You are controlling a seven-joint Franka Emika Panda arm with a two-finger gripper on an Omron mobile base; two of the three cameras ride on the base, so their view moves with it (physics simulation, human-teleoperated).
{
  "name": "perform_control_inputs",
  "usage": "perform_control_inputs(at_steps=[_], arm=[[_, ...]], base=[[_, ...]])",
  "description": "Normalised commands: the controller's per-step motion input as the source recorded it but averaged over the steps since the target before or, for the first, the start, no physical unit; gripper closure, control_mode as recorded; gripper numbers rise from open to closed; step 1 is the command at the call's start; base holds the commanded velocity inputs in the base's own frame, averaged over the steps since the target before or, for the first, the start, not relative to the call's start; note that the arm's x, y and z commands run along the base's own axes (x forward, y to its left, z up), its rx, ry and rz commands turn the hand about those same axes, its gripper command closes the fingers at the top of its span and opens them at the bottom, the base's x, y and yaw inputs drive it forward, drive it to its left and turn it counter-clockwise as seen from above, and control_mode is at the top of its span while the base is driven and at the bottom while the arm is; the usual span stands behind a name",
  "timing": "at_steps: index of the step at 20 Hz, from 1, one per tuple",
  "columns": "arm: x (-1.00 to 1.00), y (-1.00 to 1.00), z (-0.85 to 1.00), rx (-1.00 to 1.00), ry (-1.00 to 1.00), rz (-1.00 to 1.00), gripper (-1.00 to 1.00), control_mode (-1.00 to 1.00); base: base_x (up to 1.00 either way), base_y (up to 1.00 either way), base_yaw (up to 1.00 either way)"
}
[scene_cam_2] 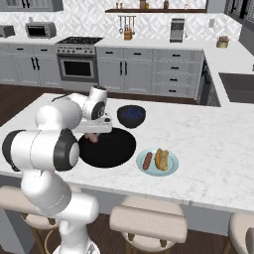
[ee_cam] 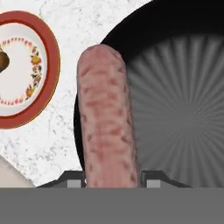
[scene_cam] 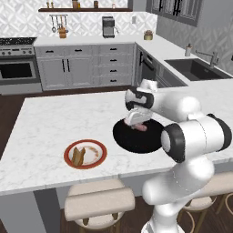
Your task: Place one bun and one sausage from the bowl on each plate.
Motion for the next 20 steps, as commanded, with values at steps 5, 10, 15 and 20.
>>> perform_control_inputs(at_steps=[5,10,15,20], arm=[[-0.46,0.5,0.87,-0.09,-0.18,-0.47,1.0,-1.0],[-0.28,0.74,0.74,-0.07,-0.02,-0.35,1.0,-1.0],[-0.26,0.81,0.02,0.09,0.0,-0.48,1.0,-1.0],[-0.04,0.89,-0.42,0.12,-0.02,-0.46,1.0,-1.0]], base=[[0.0,0.0,0.0],[0.0,0.0,0.0],[0.0,0.0,0.0],[0.0,0.0,0.0]])
